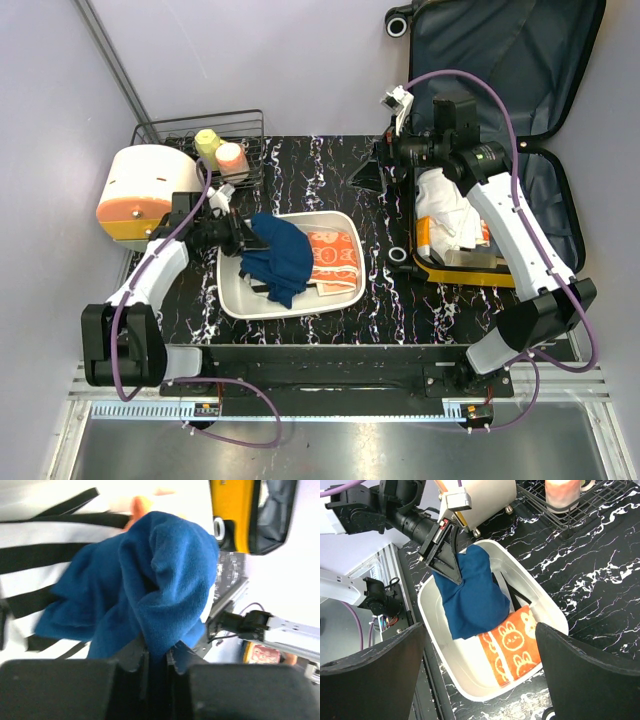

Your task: Open, take out, and arrange the luggage

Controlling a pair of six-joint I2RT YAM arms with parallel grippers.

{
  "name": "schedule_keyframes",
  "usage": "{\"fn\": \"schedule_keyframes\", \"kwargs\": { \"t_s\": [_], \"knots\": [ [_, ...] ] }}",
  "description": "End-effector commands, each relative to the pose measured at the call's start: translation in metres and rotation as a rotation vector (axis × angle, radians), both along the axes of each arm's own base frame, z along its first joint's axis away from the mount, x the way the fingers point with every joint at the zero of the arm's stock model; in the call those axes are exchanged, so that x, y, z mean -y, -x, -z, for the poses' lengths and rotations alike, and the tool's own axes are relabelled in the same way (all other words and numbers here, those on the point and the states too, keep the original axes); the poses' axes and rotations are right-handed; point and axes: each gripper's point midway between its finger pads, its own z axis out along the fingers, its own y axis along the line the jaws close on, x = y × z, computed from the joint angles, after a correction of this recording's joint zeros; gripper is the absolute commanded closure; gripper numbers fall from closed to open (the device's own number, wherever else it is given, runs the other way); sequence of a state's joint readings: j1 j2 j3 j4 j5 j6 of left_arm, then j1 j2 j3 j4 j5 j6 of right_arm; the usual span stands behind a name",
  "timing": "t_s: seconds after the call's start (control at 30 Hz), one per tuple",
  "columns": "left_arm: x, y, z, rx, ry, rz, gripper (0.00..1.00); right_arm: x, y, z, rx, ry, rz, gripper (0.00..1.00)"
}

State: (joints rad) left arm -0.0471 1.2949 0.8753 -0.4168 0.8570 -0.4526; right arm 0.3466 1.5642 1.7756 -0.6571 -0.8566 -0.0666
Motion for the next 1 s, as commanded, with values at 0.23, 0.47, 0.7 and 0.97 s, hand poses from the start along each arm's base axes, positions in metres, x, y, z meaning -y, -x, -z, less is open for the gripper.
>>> {"fn": "schedule_keyframes", "kwargs": {
  "t_s": [0.23, 0.47, 0.7, 0.97],
  "knots": [
    [-0.058, 0.008, 0.015, 0.047, -0.238, -0.101, 0.29, 0.005, 0.011, -0.01, 0.04, 0.002, -0.014, 0.0],
    [-0.119, -0.002, -0.037, 0.326, -0.61, -0.234, 0.2, 0.023, 0.002, -0.002, 0.038, 0.059, 0.062, 0.0],
    [-0.053, -0.004, -0.035, 0.462, -0.575, 0.101, 0.19, 0.066, -0.024, 0.017, -0.007, 0.12, 0.21, 0.0],
    [-0.047, 0.005, 0.07, 0.155, -0.617, 0.184, 0.21, 0.153, -0.05, 0.07, -0.152, 0.231, 0.436, 0.0]
  ]
}}
